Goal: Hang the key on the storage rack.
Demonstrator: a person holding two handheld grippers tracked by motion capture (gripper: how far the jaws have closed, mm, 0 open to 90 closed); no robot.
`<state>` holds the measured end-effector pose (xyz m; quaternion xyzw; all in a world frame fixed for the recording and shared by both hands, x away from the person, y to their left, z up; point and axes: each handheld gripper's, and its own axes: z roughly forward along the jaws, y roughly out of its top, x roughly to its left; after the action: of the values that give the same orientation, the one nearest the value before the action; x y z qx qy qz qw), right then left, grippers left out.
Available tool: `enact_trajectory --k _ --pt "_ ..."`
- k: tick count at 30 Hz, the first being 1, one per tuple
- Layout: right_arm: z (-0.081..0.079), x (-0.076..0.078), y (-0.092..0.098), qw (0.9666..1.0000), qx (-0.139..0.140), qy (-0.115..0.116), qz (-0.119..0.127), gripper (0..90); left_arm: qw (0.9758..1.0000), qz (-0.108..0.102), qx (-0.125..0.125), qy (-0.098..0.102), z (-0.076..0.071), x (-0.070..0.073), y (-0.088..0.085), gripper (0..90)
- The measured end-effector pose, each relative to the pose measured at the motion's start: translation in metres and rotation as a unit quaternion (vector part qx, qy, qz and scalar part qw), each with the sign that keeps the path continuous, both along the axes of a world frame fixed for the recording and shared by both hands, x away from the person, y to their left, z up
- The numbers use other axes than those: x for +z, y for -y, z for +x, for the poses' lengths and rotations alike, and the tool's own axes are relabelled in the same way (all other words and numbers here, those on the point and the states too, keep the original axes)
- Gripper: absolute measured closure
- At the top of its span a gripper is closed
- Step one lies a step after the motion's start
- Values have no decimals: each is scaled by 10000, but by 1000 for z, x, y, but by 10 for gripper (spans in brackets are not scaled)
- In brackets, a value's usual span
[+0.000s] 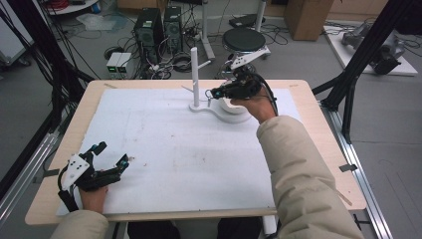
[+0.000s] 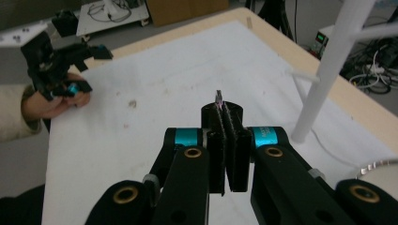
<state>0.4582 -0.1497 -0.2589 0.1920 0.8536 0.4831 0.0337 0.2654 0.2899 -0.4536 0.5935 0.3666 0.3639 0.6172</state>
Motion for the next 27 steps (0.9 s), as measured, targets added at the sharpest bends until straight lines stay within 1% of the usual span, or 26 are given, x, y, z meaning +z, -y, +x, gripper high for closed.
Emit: enact_trajectory --k 1,4,5,6,7,8,9,11,12,13,16,17,19,21,22,23,27 --pt "3 1 -4 10000 2 -8 46 889 10000 -6 2 5 0 0 0 96" --pt "8 3 -13 10000 -7 8 72 889 10000 -33 2 7 0 0 1 97" --pt "12 3 -18 10000 1 -27 84 889 10000 13 -4 0 0 0 0 96" --pt "14 3 -22 10000 -3 -1 64 889 10000 21 -9 4 0 0 0 97" --pt "20 2 -29 9998 -22 37 172 889 10000 21 -5 4 0 0 0 96" --pt "22 1 -32 9997 -68 -3 217 889 10000 18 0 2 0 0 0 96" --pt "22 1 -32 9997 -68 -3 217 889 10000 16 -6 2 0 0 0 96" --pt "27 -2 -37 9995 -131 -22 271 889 10000 21 -10 4 0 0 0 96" --pt "29 -3 -39 9994 -166 -69 288 889 10000 27 -8 3 0 0 0 96" --pt "31 -5 -40 9994 -200 -66 279 889 10000 28 -7 2 0 0 0 96" --pt "39 -13 -45 9990 -299 -133 309 889 10000 25 -2 0 0 0 0 96" --pt "39 -13 -45 9990 -299 -133 309 889 10000 14 -7 0 0 0 0 96" --pt "44 -18 -46 9981 -418 -204 399 888 10000 22 -4 4 0 0 1 96" --pt "46 -20 -46 9980 -424 -228 403 889 10000 30 -8 2 0 0 0 97" --pt "49 -24 -47 9974 -461 -286 470 889 10000 28 -9 1 0 0 0 96" --pt "49 -24 -47 9974 -461 -286 470 889 10000 21 -7 5 0 0 1 96" --pt "57 -32 -48 9967 -538 -343 507 888 10000 46 -7 -6 0 0 0 96"
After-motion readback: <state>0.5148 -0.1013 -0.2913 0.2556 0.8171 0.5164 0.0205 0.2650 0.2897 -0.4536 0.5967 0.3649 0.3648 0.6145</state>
